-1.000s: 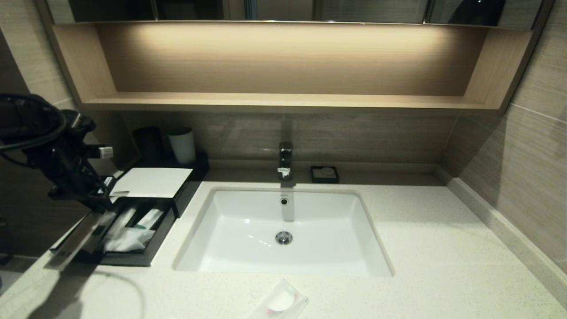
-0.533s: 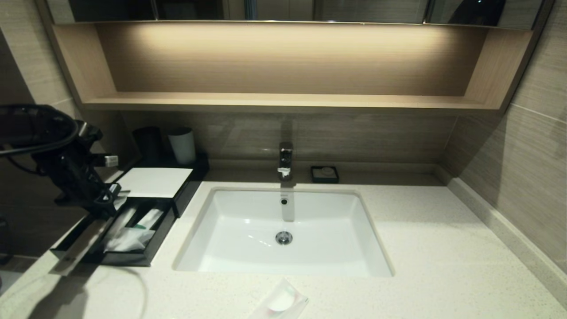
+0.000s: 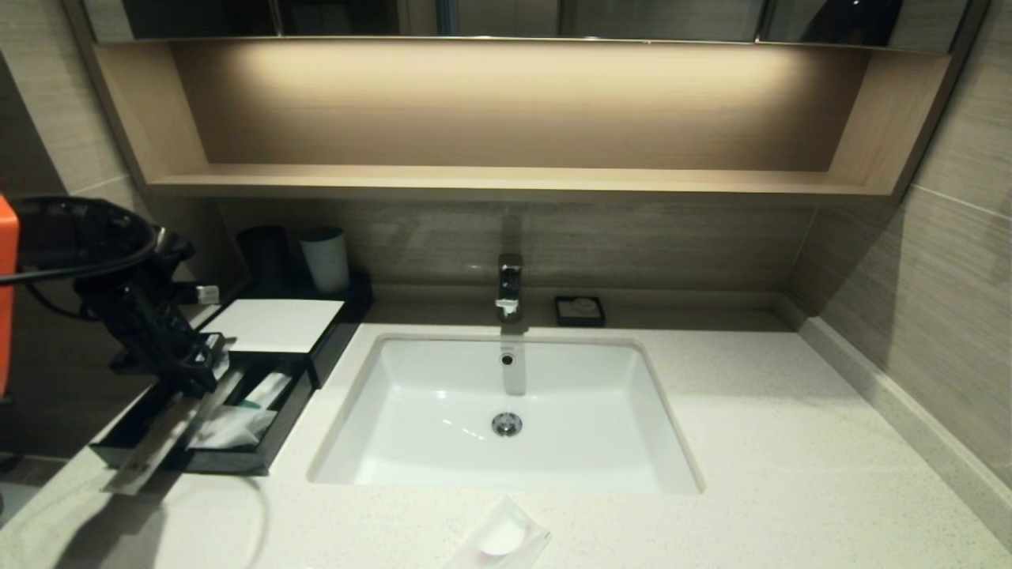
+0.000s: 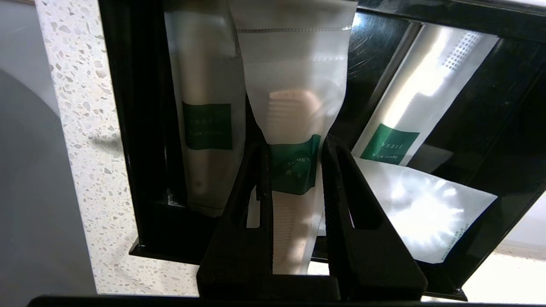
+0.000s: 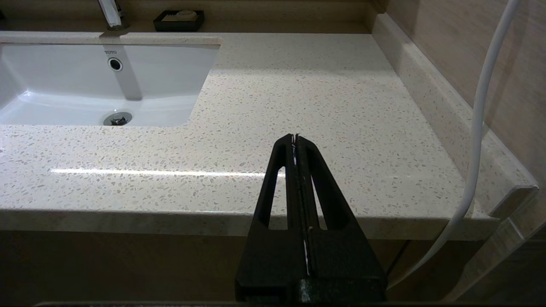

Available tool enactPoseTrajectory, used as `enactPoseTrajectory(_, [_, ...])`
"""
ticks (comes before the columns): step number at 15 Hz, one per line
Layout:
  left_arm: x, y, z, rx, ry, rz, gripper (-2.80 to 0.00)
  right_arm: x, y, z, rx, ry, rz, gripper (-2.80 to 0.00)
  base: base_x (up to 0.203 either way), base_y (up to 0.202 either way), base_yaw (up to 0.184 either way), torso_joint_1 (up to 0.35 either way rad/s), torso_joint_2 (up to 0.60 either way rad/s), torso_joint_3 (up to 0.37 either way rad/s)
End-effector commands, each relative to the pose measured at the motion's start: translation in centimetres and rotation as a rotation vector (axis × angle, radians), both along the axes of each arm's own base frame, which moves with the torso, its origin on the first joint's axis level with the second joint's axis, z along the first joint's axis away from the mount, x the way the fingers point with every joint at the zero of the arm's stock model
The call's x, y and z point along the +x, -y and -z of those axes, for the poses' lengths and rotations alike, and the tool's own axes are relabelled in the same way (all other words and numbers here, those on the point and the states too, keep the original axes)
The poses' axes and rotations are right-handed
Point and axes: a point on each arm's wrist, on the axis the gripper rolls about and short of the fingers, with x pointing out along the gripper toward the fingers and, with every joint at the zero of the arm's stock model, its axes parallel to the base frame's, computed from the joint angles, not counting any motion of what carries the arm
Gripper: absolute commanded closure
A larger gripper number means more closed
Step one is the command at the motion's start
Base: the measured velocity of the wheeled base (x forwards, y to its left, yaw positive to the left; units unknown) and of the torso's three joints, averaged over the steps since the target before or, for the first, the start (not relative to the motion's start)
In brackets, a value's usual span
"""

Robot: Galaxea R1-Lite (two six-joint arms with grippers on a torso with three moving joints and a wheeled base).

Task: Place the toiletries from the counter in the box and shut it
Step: Place the bathroom toiletry into the drawer

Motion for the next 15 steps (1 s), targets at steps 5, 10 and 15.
enactPoseTrajectory(5, [0.0, 0.6, -0.4, 0.003, 0.011, 0.011, 0.00, 0.0, 0.0, 0.0, 0.000, 0.002, 0.000, 0.00, 0.000, 0.000, 0.000, 0.000, 0.00, 0.000])
enactPoseTrajectory(10, [0.3, 0.5, 0.3, 0.011, -0.002, 0.010, 0.00, 0.0, 0.0, 0.0, 0.000, 0.000, 0.000, 0.00, 0.000, 0.000, 0.000, 0.000, 0.00, 0.000])
enactPoseTrajectory(15, [0.6, 0.5, 0.6, 0.008, 0.005, -0.006, 0.00, 0.0, 0.0, 0.0, 0.000, 0.000, 0.000, 0.00, 0.000, 0.000, 0.000, 0.000, 0.00, 0.000])
